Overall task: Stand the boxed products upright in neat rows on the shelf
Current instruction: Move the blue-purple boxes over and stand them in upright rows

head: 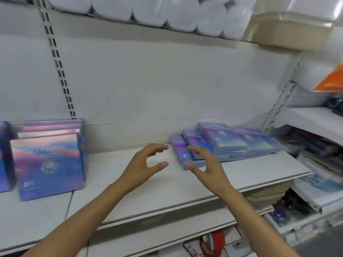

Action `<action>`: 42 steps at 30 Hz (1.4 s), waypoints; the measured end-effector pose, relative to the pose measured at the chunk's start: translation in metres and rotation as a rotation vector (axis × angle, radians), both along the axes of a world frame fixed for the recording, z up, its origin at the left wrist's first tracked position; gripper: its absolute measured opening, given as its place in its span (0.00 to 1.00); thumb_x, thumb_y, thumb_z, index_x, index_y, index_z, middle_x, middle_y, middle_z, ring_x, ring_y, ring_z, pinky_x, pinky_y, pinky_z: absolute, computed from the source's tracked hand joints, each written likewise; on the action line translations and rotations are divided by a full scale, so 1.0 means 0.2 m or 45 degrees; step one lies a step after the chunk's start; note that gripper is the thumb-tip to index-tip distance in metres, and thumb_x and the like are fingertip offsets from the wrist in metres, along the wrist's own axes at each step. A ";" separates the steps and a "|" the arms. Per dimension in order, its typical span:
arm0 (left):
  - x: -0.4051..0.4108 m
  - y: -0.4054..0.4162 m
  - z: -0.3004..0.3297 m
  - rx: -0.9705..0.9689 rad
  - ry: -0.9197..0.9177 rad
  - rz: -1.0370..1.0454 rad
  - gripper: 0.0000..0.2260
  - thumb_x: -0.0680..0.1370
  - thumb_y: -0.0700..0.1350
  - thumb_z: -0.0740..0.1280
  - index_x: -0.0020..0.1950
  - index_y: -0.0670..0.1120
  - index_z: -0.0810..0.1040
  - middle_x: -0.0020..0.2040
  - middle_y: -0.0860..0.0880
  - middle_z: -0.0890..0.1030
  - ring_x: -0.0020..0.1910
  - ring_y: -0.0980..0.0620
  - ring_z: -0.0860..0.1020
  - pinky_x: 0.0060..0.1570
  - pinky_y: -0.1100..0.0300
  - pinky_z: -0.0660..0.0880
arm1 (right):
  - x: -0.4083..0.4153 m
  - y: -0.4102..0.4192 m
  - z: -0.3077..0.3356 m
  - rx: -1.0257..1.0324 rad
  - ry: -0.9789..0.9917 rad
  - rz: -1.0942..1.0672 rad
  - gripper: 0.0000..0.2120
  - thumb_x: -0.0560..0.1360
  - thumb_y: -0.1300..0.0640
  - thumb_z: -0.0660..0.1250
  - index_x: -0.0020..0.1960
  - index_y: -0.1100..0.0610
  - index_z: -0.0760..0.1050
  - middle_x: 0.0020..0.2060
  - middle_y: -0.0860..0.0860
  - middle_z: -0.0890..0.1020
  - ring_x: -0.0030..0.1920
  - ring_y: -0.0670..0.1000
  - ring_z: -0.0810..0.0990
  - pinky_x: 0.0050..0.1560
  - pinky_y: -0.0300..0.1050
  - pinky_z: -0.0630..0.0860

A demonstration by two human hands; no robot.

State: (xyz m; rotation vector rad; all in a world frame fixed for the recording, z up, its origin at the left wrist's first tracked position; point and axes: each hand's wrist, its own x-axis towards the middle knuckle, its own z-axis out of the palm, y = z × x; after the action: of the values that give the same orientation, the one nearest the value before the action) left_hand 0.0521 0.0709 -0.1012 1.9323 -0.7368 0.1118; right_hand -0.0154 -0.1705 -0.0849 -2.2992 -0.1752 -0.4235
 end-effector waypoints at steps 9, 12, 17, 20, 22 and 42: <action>0.11 -0.51 -0.17 -0.040 0.537 0.177 0.26 0.79 0.50 0.71 0.74 0.53 0.64 0.70 0.58 0.69 0.68 0.59 0.69 0.67 0.63 0.67 | 0.13 -0.32 -0.13 -0.294 0.136 0.026 0.31 0.79 0.46 0.67 0.78 0.48 0.60 0.76 0.43 0.66 0.75 0.45 0.65 0.73 0.39 0.63; 0.13 -0.62 -0.14 -0.342 0.734 0.238 0.30 0.75 0.52 0.74 0.74 0.50 0.66 0.68 0.53 0.76 0.64 0.54 0.77 0.55 0.65 0.76 | 0.15 -0.35 -0.16 -0.399 0.123 0.052 0.31 0.81 0.49 0.66 0.80 0.49 0.57 0.78 0.45 0.62 0.78 0.45 0.60 0.73 0.34 0.55; 0.19 -0.67 -0.09 -0.762 1.124 0.385 0.36 0.73 0.49 0.77 0.75 0.34 0.67 0.59 0.41 0.84 0.51 0.48 0.85 0.47 0.59 0.80 | 0.15 -0.38 -0.17 -0.344 0.133 0.140 0.31 0.81 0.55 0.65 0.80 0.48 0.57 0.78 0.43 0.61 0.78 0.44 0.59 0.75 0.36 0.57; 0.18 -0.70 -0.10 -0.634 1.041 0.409 0.21 0.72 0.49 0.77 0.60 0.38 0.82 0.54 0.41 0.86 0.50 0.44 0.85 0.54 0.53 0.82 | 0.14 -0.41 -0.17 -0.239 0.133 0.189 0.31 0.80 0.59 0.66 0.80 0.46 0.59 0.77 0.41 0.63 0.76 0.41 0.61 0.73 0.32 0.57; 0.17 -0.72 -0.10 -0.573 0.969 0.478 0.17 0.73 0.49 0.77 0.58 0.42 0.83 0.50 0.44 0.87 0.49 0.45 0.86 0.54 0.52 0.82 | 0.14 -0.43 -0.17 -0.182 0.135 0.234 0.32 0.79 0.61 0.66 0.79 0.45 0.60 0.75 0.40 0.64 0.75 0.40 0.63 0.73 0.32 0.59; -0.04 -0.22 0.02 -0.617 0.648 0.701 0.33 0.61 0.53 0.81 0.64 0.51 0.75 0.53 0.49 0.86 0.51 0.48 0.84 0.44 0.60 0.77 | 0.25 -0.25 -0.14 0.333 0.190 0.208 0.21 0.79 0.48 0.68 0.71 0.40 0.70 0.63 0.35 0.75 0.63 0.37 0.75 0.65 0.38 0.71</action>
State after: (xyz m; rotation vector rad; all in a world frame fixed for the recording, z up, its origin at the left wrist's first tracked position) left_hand 0.0448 0.0261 -0.0969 1.5467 0.1639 0.1152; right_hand 0.0340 -0.2197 -0.1135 -2.0316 -0.2181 -0.1787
